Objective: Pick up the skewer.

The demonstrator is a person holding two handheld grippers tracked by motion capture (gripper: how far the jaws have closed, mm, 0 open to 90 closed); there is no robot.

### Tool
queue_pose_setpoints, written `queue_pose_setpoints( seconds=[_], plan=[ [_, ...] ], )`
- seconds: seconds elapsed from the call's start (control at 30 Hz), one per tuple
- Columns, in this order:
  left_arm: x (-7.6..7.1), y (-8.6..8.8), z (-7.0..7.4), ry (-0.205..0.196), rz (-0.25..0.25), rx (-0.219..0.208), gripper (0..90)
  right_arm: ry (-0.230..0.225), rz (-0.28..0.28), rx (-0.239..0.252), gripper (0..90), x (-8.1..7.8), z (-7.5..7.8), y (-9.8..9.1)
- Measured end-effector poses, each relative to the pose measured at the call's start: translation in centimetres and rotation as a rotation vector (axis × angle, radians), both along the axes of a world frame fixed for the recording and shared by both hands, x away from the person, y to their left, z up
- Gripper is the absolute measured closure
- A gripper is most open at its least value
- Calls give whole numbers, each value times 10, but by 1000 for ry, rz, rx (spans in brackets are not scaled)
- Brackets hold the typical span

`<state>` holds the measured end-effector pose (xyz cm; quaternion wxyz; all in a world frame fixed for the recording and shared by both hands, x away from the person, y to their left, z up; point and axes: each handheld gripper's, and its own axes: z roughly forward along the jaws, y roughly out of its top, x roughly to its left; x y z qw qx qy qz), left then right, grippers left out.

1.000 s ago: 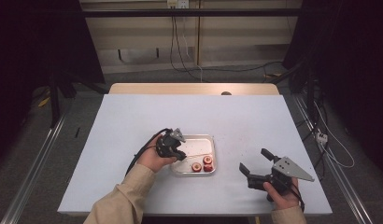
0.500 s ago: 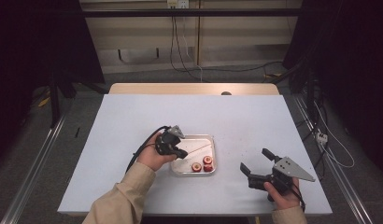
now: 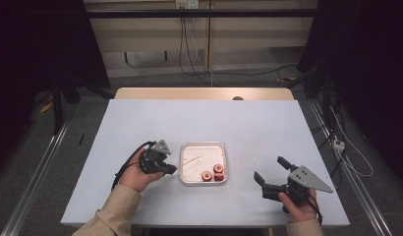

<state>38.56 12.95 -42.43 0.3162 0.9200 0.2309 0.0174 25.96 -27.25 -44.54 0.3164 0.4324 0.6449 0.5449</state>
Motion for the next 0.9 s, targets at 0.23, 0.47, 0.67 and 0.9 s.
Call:
queue_pose_setpoints(
  seconds=[0.23, 0.47, 0.67, 0.9],
  plan=[
    [-8, -1, -11, 30, 5, 24, 884, -5, 3, -9, 17, 0, 1, 2],
    [-9, -7, -13, 13, -34, 83, 879, -9, 22, -22, 18, 3, 2, 6],
    [-11, -6, -14, 16, -1, 47, 888, -4, 43, -24, 18, 8, 2, 10],
    [-22, 12, -21, 26, 92, -152, 888, 18, 57, -16, 16, 15, 4, 16]
  ],
)
